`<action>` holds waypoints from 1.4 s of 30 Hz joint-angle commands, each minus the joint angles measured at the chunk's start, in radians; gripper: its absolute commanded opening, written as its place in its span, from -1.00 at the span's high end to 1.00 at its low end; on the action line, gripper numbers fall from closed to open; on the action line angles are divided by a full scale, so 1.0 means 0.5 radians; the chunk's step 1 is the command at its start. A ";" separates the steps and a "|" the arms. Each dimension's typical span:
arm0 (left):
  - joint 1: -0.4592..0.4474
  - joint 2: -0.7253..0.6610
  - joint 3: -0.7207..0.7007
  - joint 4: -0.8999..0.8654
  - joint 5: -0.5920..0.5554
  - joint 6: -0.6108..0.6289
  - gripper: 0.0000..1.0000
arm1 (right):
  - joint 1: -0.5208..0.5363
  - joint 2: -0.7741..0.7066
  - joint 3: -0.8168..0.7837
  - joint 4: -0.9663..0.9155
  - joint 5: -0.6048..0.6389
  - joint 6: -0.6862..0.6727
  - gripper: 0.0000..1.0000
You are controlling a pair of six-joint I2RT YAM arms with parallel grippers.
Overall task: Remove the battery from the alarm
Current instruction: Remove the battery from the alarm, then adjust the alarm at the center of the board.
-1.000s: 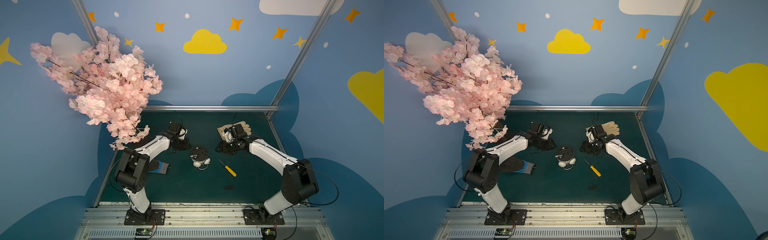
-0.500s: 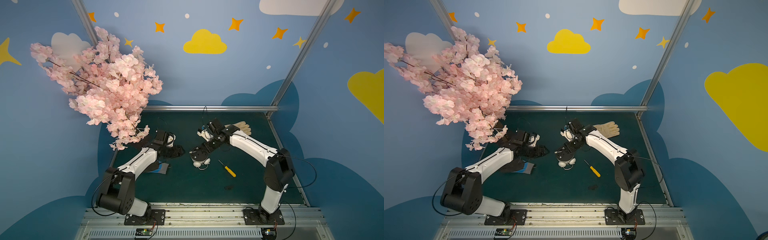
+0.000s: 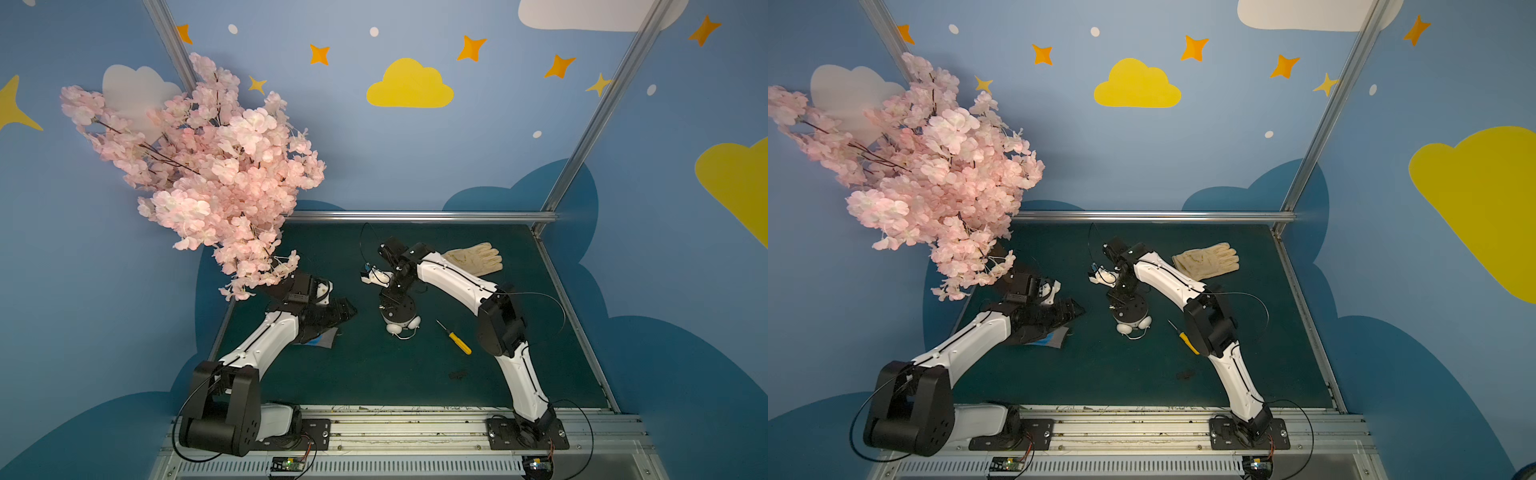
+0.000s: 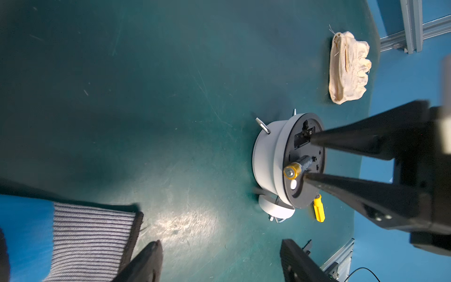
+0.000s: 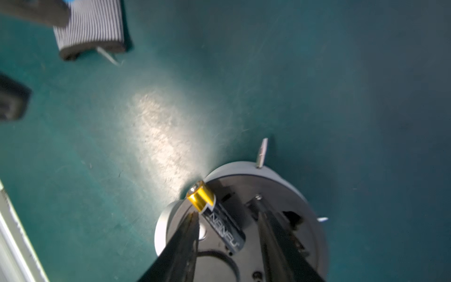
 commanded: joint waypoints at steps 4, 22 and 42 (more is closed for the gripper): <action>0.012 -0.005 -0.014 -0.054 0.058 0.061 -0.61 | 0.049 0.076 0.057 -0.165 -0.046 -0.086 0.39; -0.392 0.158 0.161 -0.056 -0.163 0.075 -0.62 | -0.534 -0.679 -0.813 -0.081 0.243 0.795 0.99; -0.507 0.725 0.392 0.543 0.015 -0.291 -0.30 | -0.677 -0.452 -0.702 0.517 -0.583 1.318 0.00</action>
